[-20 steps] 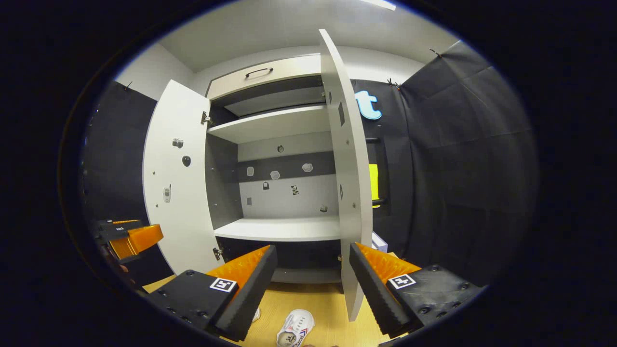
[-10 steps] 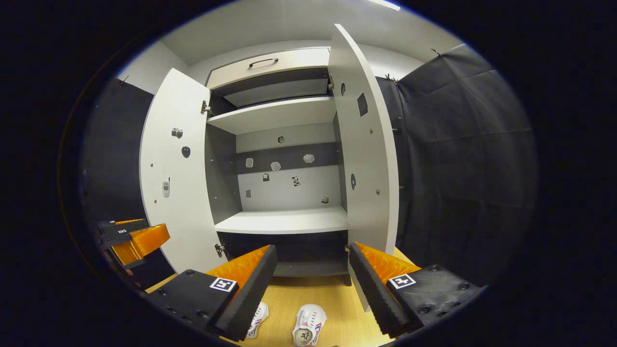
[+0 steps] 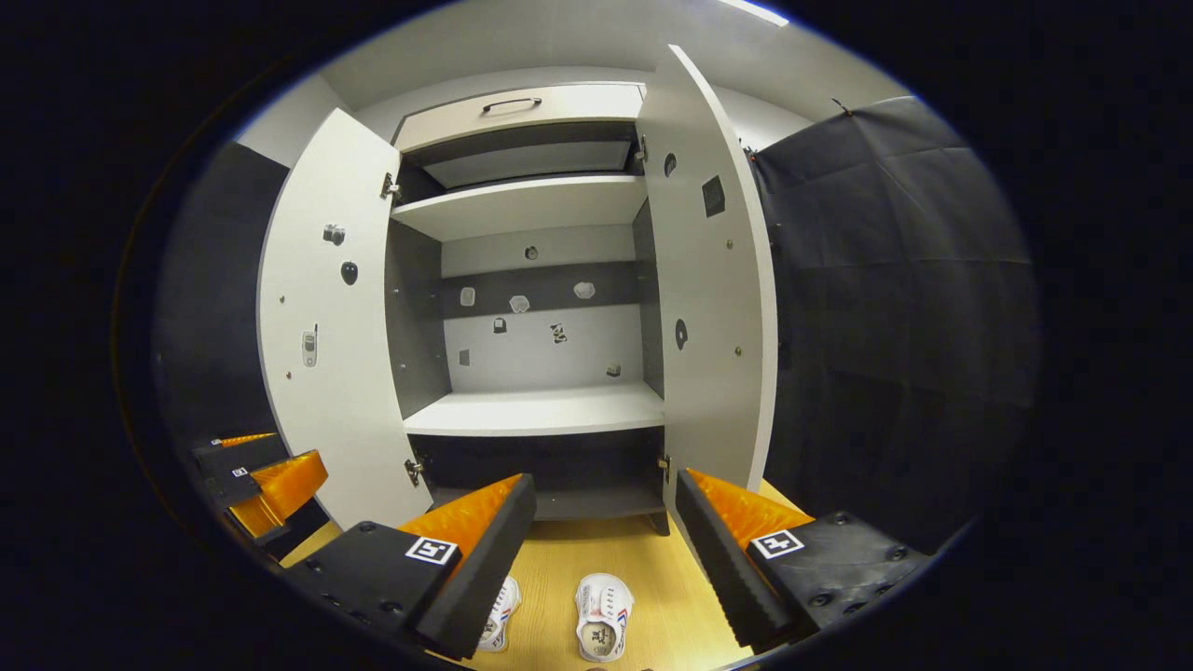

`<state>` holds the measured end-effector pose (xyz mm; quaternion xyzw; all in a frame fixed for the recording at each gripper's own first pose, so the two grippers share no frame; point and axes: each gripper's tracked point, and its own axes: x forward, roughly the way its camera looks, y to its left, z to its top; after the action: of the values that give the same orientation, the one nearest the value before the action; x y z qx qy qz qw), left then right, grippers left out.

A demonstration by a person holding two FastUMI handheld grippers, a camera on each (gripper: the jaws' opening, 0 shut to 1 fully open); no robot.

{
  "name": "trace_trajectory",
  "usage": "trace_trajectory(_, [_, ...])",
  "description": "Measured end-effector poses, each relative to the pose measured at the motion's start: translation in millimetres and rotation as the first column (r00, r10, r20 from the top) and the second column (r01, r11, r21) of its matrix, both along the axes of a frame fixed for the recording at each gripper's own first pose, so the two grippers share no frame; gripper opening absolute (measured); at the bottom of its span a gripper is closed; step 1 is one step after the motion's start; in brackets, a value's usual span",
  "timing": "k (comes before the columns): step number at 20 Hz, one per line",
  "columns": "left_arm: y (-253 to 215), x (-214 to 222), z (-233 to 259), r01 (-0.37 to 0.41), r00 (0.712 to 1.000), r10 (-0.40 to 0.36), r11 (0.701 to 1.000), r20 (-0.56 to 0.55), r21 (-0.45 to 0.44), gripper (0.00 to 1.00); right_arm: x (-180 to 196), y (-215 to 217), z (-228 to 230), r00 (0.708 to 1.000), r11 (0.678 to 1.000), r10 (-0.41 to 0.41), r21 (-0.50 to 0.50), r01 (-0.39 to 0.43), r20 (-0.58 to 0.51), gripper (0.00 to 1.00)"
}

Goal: Grab one shoe with the right hand and put it into the shoe cabinet, grab the other shoe with the left hand and put it into the shoe cabinet; then close the right door with the right hand and the left door with the left hand.

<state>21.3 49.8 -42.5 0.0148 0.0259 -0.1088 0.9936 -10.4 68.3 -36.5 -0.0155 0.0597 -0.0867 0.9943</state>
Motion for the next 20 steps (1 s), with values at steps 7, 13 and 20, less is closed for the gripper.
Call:
trace_trajectory(7, [23,-3,-19,-0.031,0.999,0.03,1.0,-0.039,-0.003,0.96,8,10,-40,0.995,1.0,0.022,0.008,-0.022,-0.102,0.99])
trace_trajectory(13, [28,-6,-37,-0.074,0.993,0.075,0.997,-0.088,0.011,0.97,8,16,-114,0.958,0.995,0.097,0.054,-0.085,-0.269,0.99])
trace_trajectory(20, [19,-17,-63,-0.106,0.976,0.109,0.994,-0.189,0.027,0.97,-17,34,-220,0.848,0.966,0.233,0.216,-0.144,-0.476,0.99])
